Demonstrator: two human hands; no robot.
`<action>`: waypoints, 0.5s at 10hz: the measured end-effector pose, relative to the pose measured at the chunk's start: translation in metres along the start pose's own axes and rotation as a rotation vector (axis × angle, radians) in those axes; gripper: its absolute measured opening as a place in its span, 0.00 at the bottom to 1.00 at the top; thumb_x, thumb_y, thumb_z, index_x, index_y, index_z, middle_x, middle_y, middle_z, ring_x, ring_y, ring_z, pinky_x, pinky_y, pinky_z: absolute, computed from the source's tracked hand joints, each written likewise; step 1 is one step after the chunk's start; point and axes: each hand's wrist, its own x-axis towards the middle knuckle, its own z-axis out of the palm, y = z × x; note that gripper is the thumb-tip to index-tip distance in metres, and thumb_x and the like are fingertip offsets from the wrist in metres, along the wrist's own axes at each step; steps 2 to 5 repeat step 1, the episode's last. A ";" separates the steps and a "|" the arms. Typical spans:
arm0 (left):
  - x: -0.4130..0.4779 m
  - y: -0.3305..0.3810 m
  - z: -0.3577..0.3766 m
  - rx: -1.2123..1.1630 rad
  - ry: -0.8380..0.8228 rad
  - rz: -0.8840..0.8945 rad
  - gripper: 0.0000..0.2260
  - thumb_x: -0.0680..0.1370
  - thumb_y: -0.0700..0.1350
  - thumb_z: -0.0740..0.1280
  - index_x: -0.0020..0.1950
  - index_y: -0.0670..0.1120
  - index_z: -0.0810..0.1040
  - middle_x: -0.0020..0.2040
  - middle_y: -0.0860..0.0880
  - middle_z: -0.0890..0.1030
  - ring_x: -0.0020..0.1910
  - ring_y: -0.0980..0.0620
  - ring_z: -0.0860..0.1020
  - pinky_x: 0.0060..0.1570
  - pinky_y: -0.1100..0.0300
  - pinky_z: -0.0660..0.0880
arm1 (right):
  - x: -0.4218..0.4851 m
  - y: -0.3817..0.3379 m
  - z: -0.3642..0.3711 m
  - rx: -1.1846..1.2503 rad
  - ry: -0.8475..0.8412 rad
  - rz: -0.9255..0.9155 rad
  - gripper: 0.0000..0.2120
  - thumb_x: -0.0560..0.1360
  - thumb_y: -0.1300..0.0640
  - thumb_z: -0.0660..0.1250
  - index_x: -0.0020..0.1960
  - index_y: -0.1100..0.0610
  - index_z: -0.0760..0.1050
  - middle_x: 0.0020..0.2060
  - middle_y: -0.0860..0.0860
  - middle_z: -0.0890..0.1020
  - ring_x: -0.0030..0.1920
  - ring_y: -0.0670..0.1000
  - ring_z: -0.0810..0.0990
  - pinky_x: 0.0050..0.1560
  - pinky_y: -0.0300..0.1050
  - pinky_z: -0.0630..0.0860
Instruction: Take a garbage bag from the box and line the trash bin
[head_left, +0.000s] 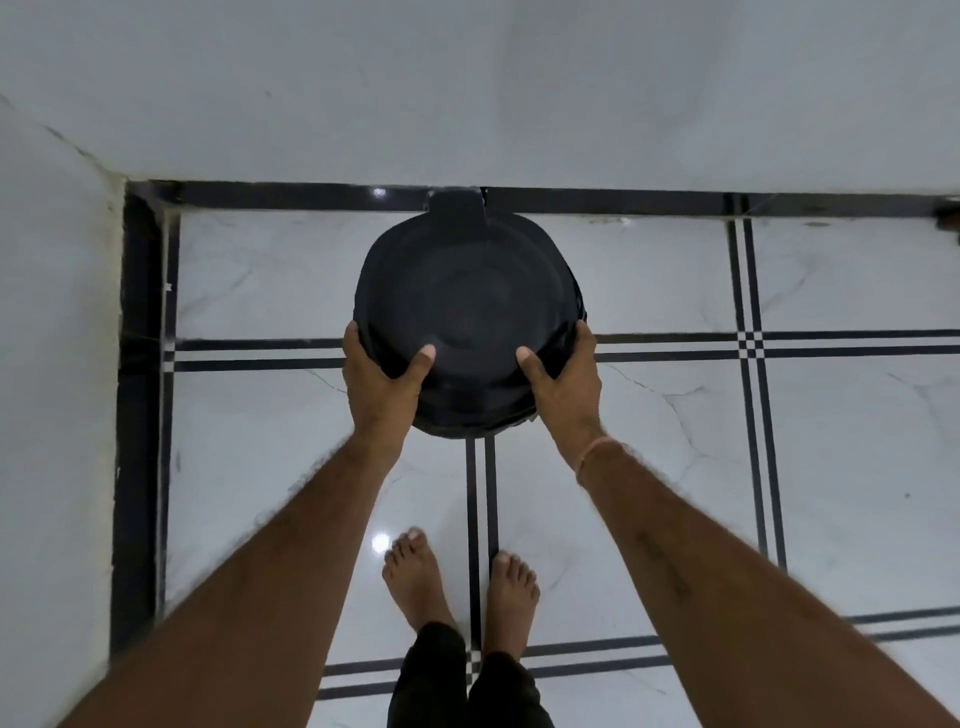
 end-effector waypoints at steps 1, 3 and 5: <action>-0.015 0.009 -0.013 0.161 0.041 0.007 0.49 0.68 0.68 0.73 0.82 0.50 0.58 0.79 0.47 0.68 0.75 0.42 0.70 0.71 0.37 0.71 | -0.011 -0.013 -0.016 -0.091 0.006 -0.066 0.37 0.77 0.43 0.71 0.80 0.55 0.62 0.74 0.54 0.72 0.73 0.56 0.72 0.75 0.54 0.71; -0.015 0.009 -0.013 0.161 0.041 0.007 0.49 0.68 0.68 0.73 0.82 0.50 0.58 0.79 0.47 0.68 0.75 0.42 0.70 0.71 0.37 0.71 | -0.011 -0.013 -0.016 -0.091 0.006 -0.066 0.37 0.77 0.43 0.71 0.80 0.55 0.62 0.74 0.54 0.72 0.73 0.56 0.72 0.75 0.54 0.71; -0.015 0.009 -0.013 0.161 0.041 0.007 0.49 0.68 0.68 0.73 0.82 0.50 0.58 0.79 0.47 0.68 0.75 0.42 0.70 0.71 0.37 0.71 | -0.011 -0.013 -0.016 -0.091 0.006 -0.066 0.37 0.77 0.43 0.71 0.80 0.55 0.62 0.74 0.54 0.72 0.73 0.56 0.72 0.75 0.54 0.71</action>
